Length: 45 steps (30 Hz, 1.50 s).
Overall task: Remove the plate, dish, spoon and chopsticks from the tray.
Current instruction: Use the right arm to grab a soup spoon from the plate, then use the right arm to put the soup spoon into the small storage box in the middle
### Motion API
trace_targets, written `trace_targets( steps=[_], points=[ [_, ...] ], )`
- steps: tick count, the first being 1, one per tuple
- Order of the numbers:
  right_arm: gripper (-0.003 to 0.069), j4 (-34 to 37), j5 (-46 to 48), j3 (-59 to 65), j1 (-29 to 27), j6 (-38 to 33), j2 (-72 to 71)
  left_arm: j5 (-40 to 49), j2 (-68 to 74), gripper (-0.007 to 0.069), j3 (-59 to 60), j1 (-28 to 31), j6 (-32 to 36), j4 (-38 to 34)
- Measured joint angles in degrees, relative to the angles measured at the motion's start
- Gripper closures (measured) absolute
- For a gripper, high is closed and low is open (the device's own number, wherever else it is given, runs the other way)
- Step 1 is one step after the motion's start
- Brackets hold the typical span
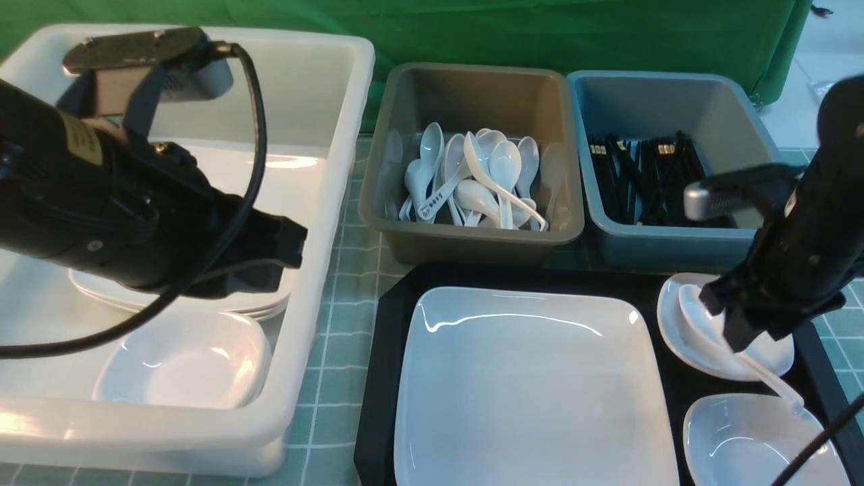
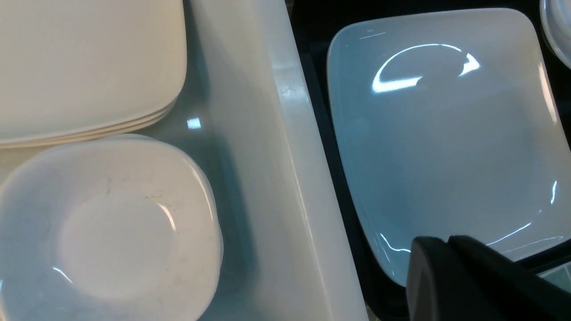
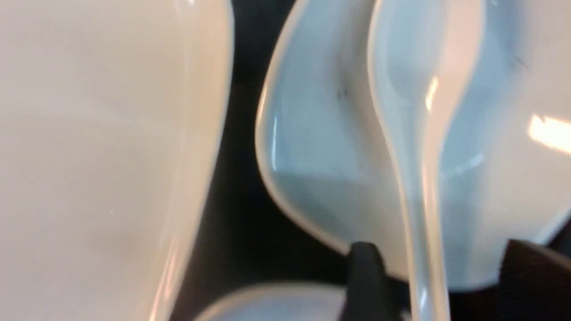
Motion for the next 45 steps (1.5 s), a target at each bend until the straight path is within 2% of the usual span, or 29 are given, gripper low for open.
trace_targets(
  steps=[2,5,12,13,14,21,24,28,31,34,37,43,45],
  points=[
    [0.0186,0.0,-1.87,0.13,0.0,0.0,1.17,0.0,0.0,0.0616,0.0,0.0,0.13,0.0],
    [0.0216,-0.07,-3.97,0.14,0.0,0.0,3.28,0.11,0.0,0.0616,0.0,0.0,0.25,0.0],
    [0.037,-0.28,-4.19,0.14,0.0,0.05,7.13,0.18,0.0,0.0616,0.0,0.0,1.39,0.0],
    [0.0436,-0.41,-3.85,0.14,0.0,0.05,7.26,0.18,0.0,0.0616,0.0,0.0,1.45,0.0],
    [0.0454,-0.41,-3.51,0.14,0.0,0.05,7.2,0.18,0.0,0.0616,0.0,0.0,1.52,0.0],
    [0.0449,1.99,-2.91,0.14,0.84,0.23,1.0,0.18,0.0,0.0616,0.0,0.0,1.72,0.0],
    [0.0449,5.27,-7.86,-1.65,3.78,0.23,-4.66,0.18,0.0,0.0616,0.0,0.0,1.72,0.0],
    [0.0449,8.97,-12.78,-11.42,8.07,-0.53,-4.49,0.18,0.0,0.0616,0.0,0.0,1.72,-0.04],
    [0.0449,10.03,-13.58,-23.85,10.73,-0.39,2.25,0.12,0.0,0.0616,0.0,0.0,1.72,-0.65],
    [0.0449,10.46,-13.58,-30.59,11.64,0.9,7.31,-0.38,0.0,0.0616,0.0,0.0,1.72,-0.65],
    [0.04,10.6,-12.99,-39.34,12.32,3.19,14.72,-0.3,0.0,0.0616,0.0,0.0,1.72,-0.65],
    [0.0104,10.51,-9.4,-45.09,12.45,5.25,19.53,0.59,0.0,0.0616,0.0,0.0,1.72,-0.65],
    [0.0074,10.04,-4.87,-45.62,12.45,4.94,19.05,0.58,0.0,0.0616,0.0,0.0,1.83,-0.65]
  ],
)
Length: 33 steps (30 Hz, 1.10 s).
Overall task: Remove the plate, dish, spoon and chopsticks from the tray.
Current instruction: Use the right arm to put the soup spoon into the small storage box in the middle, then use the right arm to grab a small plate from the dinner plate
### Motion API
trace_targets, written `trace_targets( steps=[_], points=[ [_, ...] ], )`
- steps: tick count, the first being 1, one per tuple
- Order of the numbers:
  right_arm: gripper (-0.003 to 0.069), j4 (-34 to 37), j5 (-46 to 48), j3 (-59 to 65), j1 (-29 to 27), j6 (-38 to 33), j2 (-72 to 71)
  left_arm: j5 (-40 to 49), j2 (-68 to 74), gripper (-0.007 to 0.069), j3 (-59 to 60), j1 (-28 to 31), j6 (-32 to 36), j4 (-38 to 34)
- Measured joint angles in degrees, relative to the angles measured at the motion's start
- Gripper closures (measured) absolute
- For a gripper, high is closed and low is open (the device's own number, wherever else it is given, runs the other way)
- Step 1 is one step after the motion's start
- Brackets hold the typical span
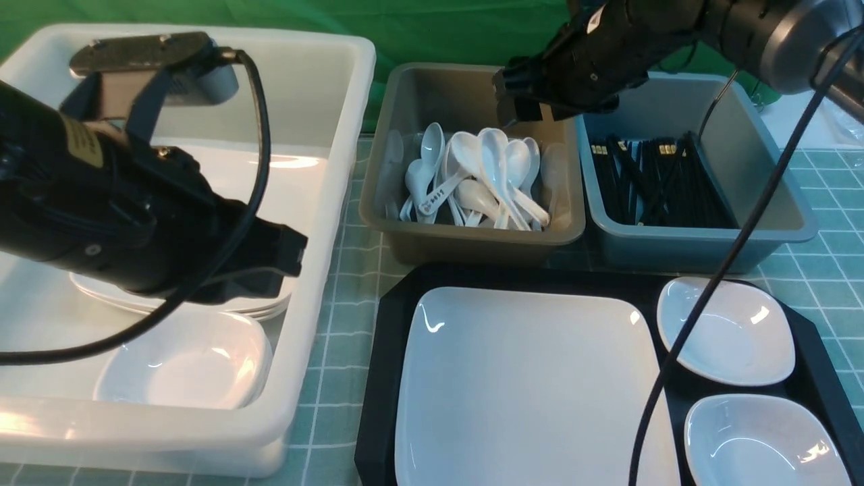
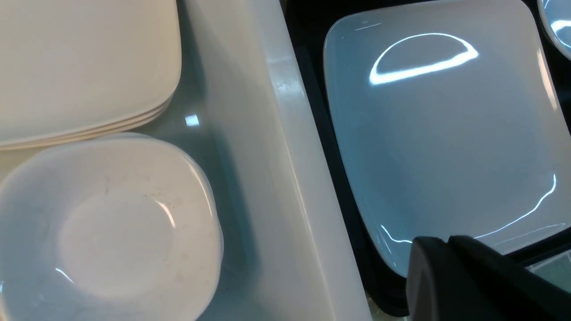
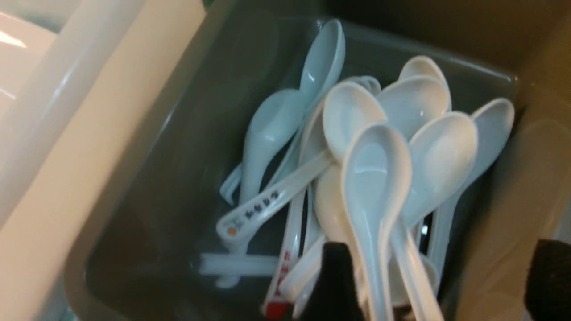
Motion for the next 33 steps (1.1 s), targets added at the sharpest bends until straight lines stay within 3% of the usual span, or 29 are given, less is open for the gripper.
trace_targets(
  steps=[2,5,6,8,12,16,19,22,24,33],
  points=[
    [0.0099,-1.24,5.86,-0.07,0.0,-0.65,-1.12,0.09,0.0,0.0616,0.0,0.0,0.0,0.0],
    [0.0307,-3.9,17.27,-0.21,0.0,-2.87,-3.99,0.21,0.0,0.0616,0.0,0.0,0.0,0.0],
    [0.044,-4.71,20.18,0.88,0.0,-3.47,-5.89,0.24,0.0,0.0616,0.0,0.0,0.0,0.0],
    [0.0587,-5.41,20.18,6.08,0.0,-4.06,-11.29,0.28,0.0,0.0616,0.0,0.0,0.06,-0.18],
    [0.0616,-5.6,20.09,19.03,0.05,-2.51,-19.69,0.34,0.0,0.0616,0.0,0.0,0.06,-0.18],
    [0.0547,-6.16,19.61,35.83,1.09,0.21,-27.59,0.34,0.0,0.0616,0.0,0.0,0.06,-0.18],
    [0.036,-7.48,16.5,51.67,4.19,0.94,-33.36,0.28,0.0,0.0616,0.0,0.0,0.75,-0.18],
    [0.0233,-9.51,13.35,59.49,6.51,2.0,-35.65,0.08,0.0,0.0616,0.0,0.0,0.97,-0.18],
    [0.0112,-12.87,9.44,66.5,8.29,4.72,-36.71,0.03,0.0,0.0616,0.0,0.0,1.18,-0.18],
    [0.0092,-15.4,-3.88,77.56,8.77,9.03,-35.25,0.01,0.0,0.0616,0.0,0.0,1.61,-0.18]
  ],
)
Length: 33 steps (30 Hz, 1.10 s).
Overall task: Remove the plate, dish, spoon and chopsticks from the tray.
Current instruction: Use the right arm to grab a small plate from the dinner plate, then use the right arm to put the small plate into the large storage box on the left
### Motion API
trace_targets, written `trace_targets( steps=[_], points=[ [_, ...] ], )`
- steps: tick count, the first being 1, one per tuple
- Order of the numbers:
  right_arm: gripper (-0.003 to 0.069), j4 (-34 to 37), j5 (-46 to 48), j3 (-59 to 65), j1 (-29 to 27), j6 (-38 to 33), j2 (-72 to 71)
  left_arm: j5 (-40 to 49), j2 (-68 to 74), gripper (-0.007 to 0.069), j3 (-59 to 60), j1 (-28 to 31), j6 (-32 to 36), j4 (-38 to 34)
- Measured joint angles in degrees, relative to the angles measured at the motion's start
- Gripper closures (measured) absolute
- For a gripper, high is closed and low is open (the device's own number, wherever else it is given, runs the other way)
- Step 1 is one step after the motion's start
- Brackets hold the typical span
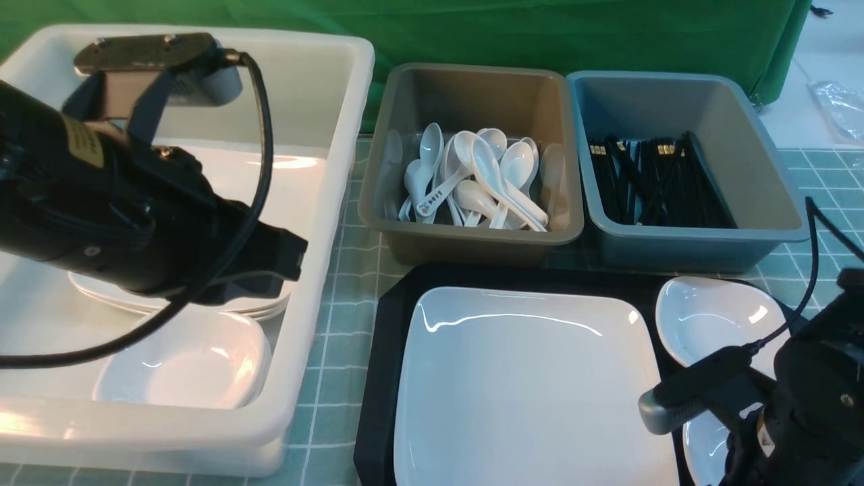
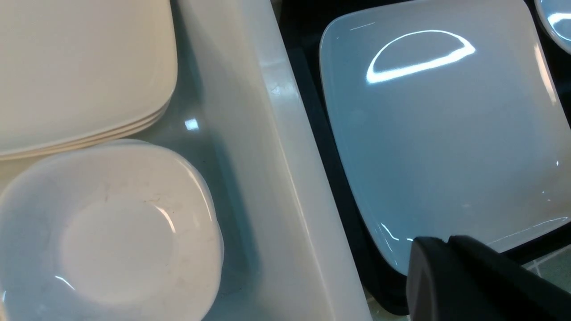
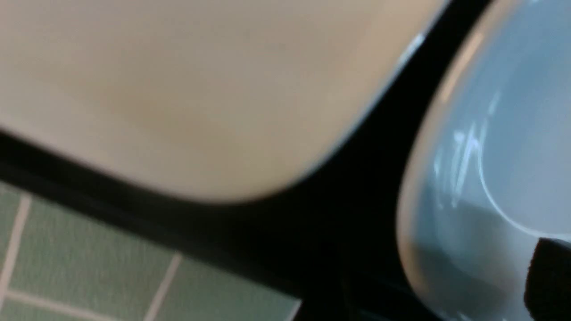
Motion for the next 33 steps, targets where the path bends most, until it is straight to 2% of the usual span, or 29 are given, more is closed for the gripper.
trace_targets(
  steps=[3,5,6,7,8,9,14,18,19,21,24,28,30,33],
  points=[
    [0.0094,-0.18,-2.83,0.29,0.0,0.39,1.71,0.0,0.0,0.0616,0.0,0.0,0.22,0.0],
    [0.0125,-1.45,-4.04,0.29,0.0,0.78,3.15,-0.05,0.0,0.0616,0.0,0.0,0.22,0.0],
    [0.0188,-2.3,-4.14,0.2,0.0,1.53,3.44,-0.05,0.0,0.0616,0.0,0.0,0.22,0.0],
    [0.0291,-3.24,-4.14,0.2,0.07,1.8,3.44,-0.05,0.0,0.0616,0.0,0.0,0.48,0.0],
    [0.0362,-3.97,-4.71,0.01,0.37,1.46,3.39,-0.05,0.0,0.0616,0.0,0.0,0.76,0.0],
    [0.0403,-4.39,-4.93,-0.33,0.51,1.52,3.01,-0.05,0.0,0.0616,0.0,0.0,0.89,0.0],
    [0.0446,-3.97,-1.21,-1.65,0.57,1.52,-1.12,0.58,0.04,0.0615,-0.05,0.0,-0.41,1.69],
    [0.0589,-3.03,5.41,-7.17,0.45,1.71,-9.02,2.5,-0.58,0.0615,-0.05,0.0,-6.27,8.02],
    [0.0591,-3.08,5.42,-7.61,0.45,1.71,-9.03,2.6,-0.65,0.0615,-0.05,0.0,-6.65,8.44],
    [0.0594,-1.48,6.69,-17.09,0.39,-0.55,-13.62,3.42,-2.39,0.0615,-0.05,1.07,-10.58,13.14],
    [0.0594,6.03,6.31,-29.37,0.39,-9.69,-12.59,3.69,-4.96,0.0615,-0.05,7.76,-11.46,12.7],
    [0.0594,23.06,5.39,-44.75,2.87,-25.75,-4.07,4.63,-7.85,0.0615,-0.05,21.95,-9.19,9.02],
    [0.0594,26.99,5.09,-51.29,6.96,-30.33,1.33,4.88,-9.08,0.0615,-0.05,29.16,-6.47,6.42],
    [0.0594,28.58,5.04,-61.47,13.6,-32.91,10.49,5.01,-10.85,0.0615,-0.05,39.68,-1.54,-0.7]
  ],
)
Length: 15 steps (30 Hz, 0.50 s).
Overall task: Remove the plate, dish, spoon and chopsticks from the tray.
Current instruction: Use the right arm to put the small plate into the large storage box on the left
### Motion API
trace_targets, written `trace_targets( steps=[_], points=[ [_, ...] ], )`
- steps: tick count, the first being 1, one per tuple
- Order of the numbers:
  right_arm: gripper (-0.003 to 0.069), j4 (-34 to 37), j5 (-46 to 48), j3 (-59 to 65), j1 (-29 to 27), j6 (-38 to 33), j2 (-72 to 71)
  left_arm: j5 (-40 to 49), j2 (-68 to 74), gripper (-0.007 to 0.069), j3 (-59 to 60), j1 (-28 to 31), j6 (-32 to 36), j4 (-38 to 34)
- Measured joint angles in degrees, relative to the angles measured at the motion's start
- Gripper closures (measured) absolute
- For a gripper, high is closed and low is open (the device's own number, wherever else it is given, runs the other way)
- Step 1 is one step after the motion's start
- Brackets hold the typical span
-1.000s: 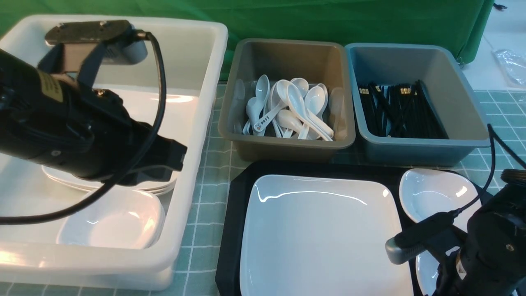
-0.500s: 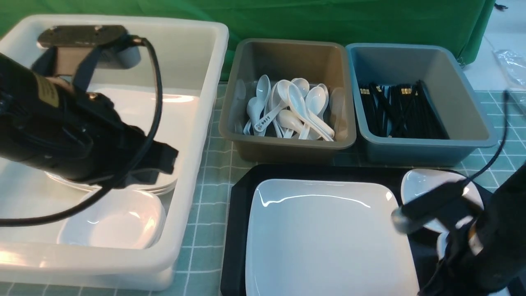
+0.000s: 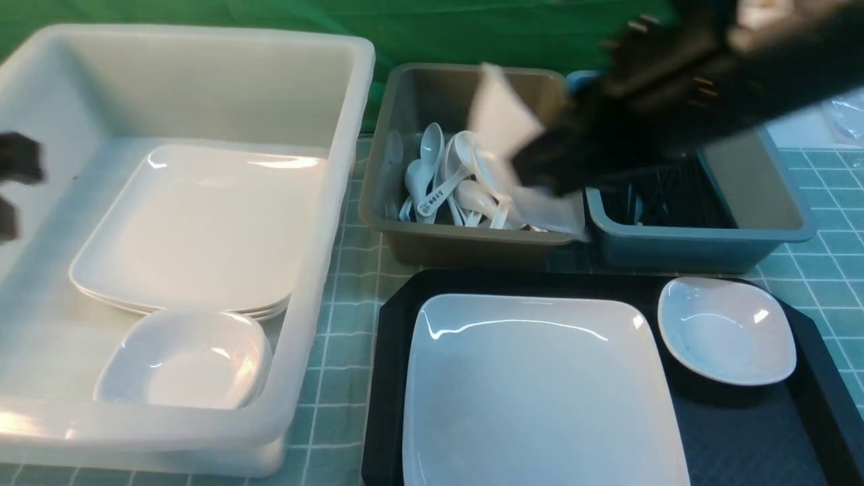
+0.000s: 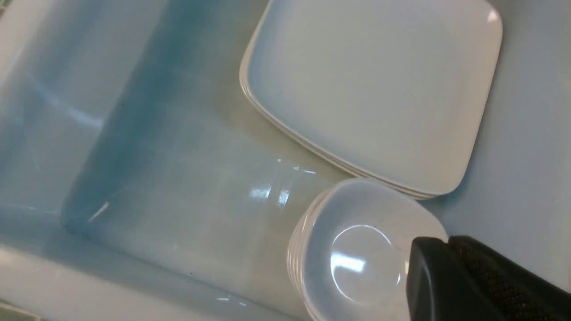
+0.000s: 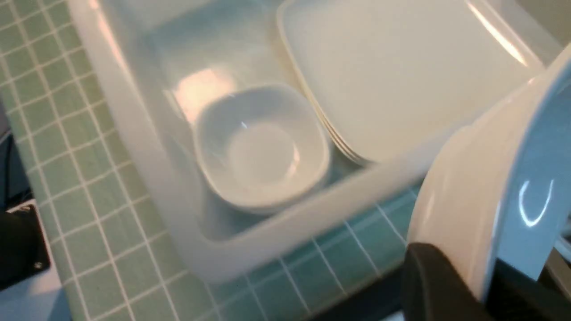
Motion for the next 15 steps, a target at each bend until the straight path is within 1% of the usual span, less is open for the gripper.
trace_targets(
  steps=[2,4,7,11,13,15],
  points=[
    [0.0594,0.31,-0.55,-6.91,4.12,-0.35,6.76,0.0,-0.37,0.0615,0.0,5.18,2.72,-4.67],
    [0.0594,0.43,-2.21,-12.82,7.31,-0.78,13.94,0.16,-0.44,0.0615,0.0,7.78,4.9,-8.4],
    [0.0594,0.43,-4.32,-18.75,10.04,-1.64,21.99,0.16,-0.44,0.0615,0.0,8.41,6.62,-10.43],
    [0.0589,0.15,-4.96,-20.96,11.18,-1.63,28.24,0.3,-0.44,0.0615,0.0,8.41,7.22,-11.0],
    [0.0578,-0.41,-4.89,-21.13,11.36,-1.63,29.96,0.51,-0.44,0.0615,0.0,8.41,7.59,-11.16],
    [0.055,-0.75,-4.69,-21.13,11.36,-1.57,31.61,0.62,-0.44,0.0615,0.0,8.41,7.96,-11.2]
  ],
)
